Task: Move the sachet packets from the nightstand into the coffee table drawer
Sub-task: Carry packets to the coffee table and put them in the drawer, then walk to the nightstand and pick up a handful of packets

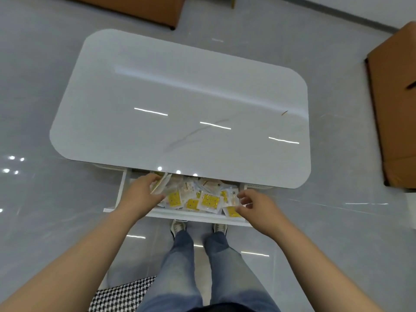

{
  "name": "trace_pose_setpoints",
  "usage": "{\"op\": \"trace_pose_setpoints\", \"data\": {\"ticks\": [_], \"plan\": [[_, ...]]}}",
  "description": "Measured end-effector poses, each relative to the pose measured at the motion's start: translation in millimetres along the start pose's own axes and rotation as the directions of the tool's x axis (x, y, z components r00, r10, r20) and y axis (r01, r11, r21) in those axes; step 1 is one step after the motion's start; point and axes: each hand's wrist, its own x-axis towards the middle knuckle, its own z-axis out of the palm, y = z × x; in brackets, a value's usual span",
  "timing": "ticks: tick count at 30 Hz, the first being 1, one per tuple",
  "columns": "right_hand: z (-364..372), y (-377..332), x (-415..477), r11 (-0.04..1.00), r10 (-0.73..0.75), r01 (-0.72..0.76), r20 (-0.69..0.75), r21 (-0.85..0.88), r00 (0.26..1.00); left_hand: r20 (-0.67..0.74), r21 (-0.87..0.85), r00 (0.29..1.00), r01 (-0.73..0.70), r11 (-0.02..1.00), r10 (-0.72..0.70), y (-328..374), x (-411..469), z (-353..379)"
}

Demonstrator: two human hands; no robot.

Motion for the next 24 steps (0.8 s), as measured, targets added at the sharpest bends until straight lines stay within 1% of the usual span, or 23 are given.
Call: {"op": "trace_pose_setpoints", "data": {"ticks": [5,9,12,15,19,24], "plan": [[4.7,-3.0,-5.2,1.0,0.026,-0.026,0.002,0.012,1.0,0.082,0.14,0.993,-0.095,0.986,0.084,6.1,-11.8,6.1],[7.4,-8.3,-9.9,0.999,0.027,-0.027,-0.012,0.036,1.0,0.148,0.237,0.983,-0.145,0.96,0.112,9.1,-21.6,2.5],[6.5,-12.2,-14.8,0.998,0.029,-0.027,-0.028,0.057,0.999,0.186,0.274,0.972,-0.189,0.943,0.141,13.6,-27.9,-1.2],[4.1,-12.5,-22.7,0.995,0.031,-0.025,-0.066,0.095,0.997,0.193,0.298,0.964,-0.237,0.924,0.185,24.7,-33.1,-5.3],[-4.0,-4.4,-41.1,0.991,0.05,-0.035,-0.114,0.13,0.992,0.208,0.327,0.94,-0.329,0.886,0.272,55.5,-40.6,-7.4],[-29.5,19.6,-72.8,0.997,0.066,-0.056,-0.222,0.048,0.973,0.244,0.382,0.876,-0.482,0.789,0.417,116.4,-53.3,-0.7]]}}
